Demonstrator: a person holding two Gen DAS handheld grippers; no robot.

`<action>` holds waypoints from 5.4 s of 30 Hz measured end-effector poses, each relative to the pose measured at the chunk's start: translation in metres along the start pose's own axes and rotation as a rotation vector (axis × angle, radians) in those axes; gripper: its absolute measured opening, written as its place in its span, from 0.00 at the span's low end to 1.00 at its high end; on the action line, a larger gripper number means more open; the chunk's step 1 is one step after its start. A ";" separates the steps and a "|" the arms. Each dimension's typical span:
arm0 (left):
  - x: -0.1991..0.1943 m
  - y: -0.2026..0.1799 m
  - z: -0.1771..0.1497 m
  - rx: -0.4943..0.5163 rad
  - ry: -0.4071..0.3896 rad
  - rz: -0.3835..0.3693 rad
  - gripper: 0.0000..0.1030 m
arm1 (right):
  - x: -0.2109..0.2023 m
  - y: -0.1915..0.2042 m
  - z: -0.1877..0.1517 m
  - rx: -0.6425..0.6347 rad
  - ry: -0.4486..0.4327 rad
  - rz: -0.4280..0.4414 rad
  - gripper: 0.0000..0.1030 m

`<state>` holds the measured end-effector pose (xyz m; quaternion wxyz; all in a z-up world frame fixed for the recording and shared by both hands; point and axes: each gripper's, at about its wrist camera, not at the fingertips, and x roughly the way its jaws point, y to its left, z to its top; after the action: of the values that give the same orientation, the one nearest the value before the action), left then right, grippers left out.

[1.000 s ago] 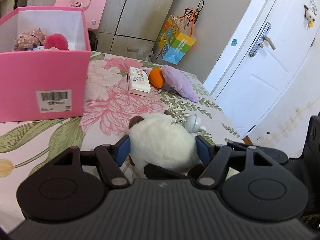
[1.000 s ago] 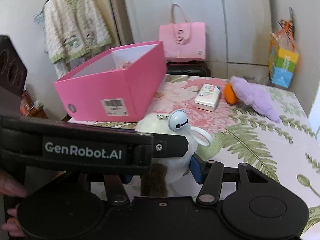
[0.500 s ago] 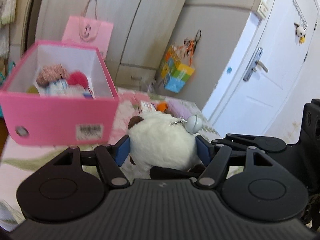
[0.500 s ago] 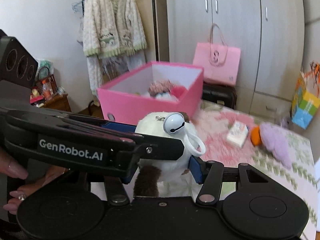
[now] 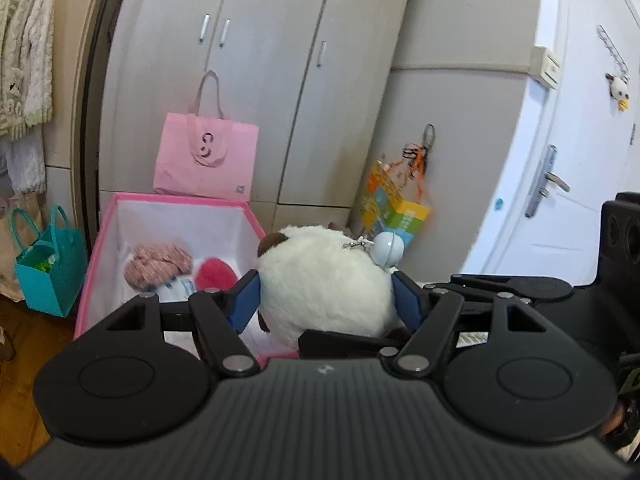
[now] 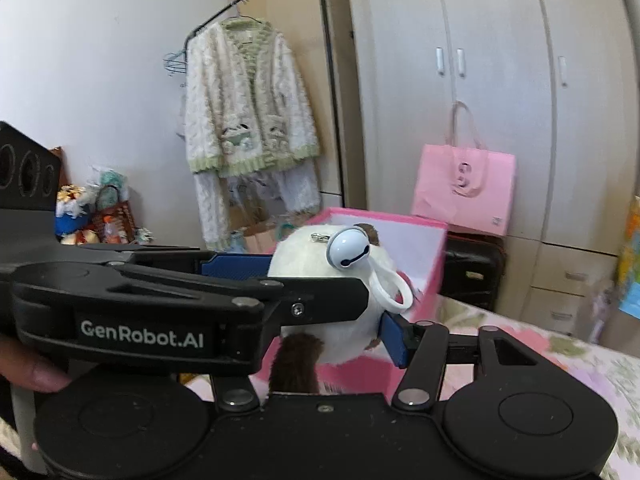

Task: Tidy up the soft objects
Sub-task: 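Lift the white plush toy with the left tool and carry it over the pink box, then lower the white plush into the box and open the left tool, then move the right tool toward the lavender plush toy on the bed, then close the right tool on the lavender plush toy, then lift the lavender plush with the right tool and carry it over the pink box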

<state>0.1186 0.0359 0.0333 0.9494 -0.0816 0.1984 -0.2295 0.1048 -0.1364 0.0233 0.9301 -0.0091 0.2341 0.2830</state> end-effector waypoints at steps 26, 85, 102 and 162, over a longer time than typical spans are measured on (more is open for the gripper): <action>0.083 0.076 0.004 -0.061 0.113 0.194 0.65 | 0.138 -0.027 0.016 -0.033 0.173 0.051 0.62; 0.001 -0.117 -0.048 0.231 0.406 -0.240 0.74 | -0.145 -0.088 -0.089 0.028 0.100 -0.080 0.77; 0.109 -0.119 -0.060 0.173 0.391 -0.183 0.72 | -0.098 -0.170 -0.131 0.052 0.004 -0.215 0.78; 0.160 -0.161 -0.091 0.191 0.335 -0.164 0.28 | -0.040 -0.182 -0.137 0.059 0.145 -0.361 0.51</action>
<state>0.1462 -0.1864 -0.0639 0.8846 0.0319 0.3237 -0.3343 0.1126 -0.3305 -0.1023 0.9463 -0.0440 0.3032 0.1032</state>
